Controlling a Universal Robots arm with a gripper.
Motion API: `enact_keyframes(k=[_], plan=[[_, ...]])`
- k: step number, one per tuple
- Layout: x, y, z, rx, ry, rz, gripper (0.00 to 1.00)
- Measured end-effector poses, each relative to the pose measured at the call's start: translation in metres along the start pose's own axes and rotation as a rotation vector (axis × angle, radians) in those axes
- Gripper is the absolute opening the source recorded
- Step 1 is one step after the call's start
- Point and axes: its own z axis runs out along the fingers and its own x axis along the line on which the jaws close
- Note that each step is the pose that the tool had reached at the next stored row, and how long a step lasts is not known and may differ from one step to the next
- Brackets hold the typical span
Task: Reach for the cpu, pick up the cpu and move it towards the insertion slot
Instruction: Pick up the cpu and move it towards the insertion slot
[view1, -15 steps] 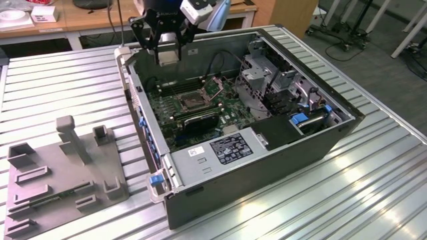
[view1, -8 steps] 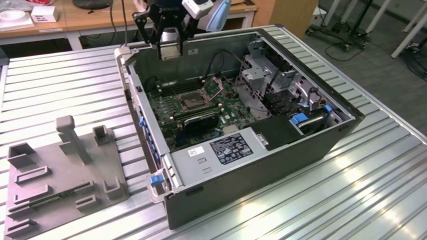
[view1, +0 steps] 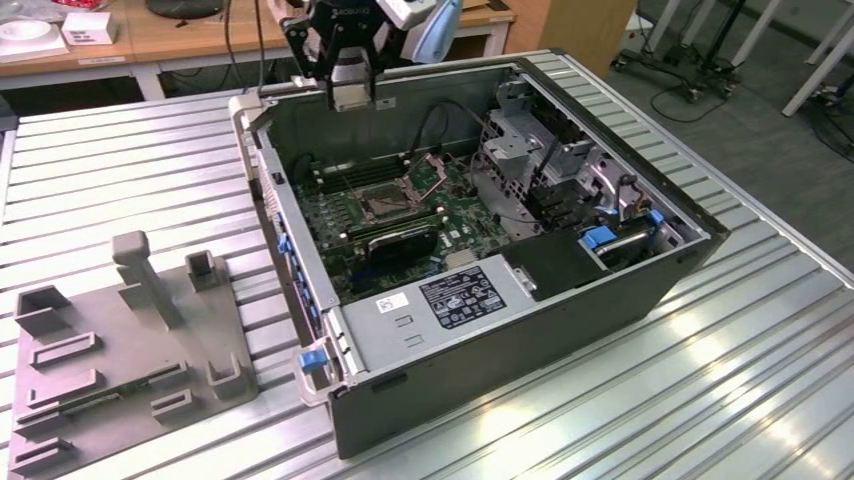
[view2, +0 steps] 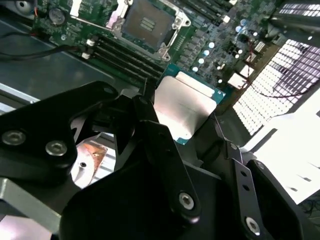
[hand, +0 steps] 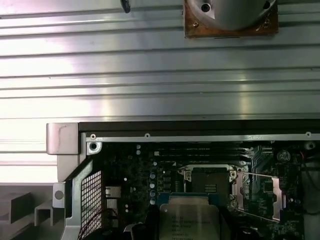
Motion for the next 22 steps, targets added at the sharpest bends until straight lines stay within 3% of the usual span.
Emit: enact_keyframes(k=[7, 8, 15, 16, 17, 22], plan=[[-0.0100, 0.0104, 0.0022, 0.0019, -0.0001, 0.003, 0.55], [-0.0236, 0.0187, 0.0039, 0.0014, 0.0003, 0.003, 0.55], [-0.0237, 0.0148, 0.0039, 0.0000, 0.0002, 0.003, 0.55], [-0.0237, 0.0142, 0.0038, -0.0015, 0.0004, 0.003, 0.55], [-0.0238, 0.0115, 0.0038, -0.0091, 0.0006, 0.003, 0.55], [-0.0238, 0.0105, 0.0038, -0.0120, 0.0006, 0.003, 0.55]])
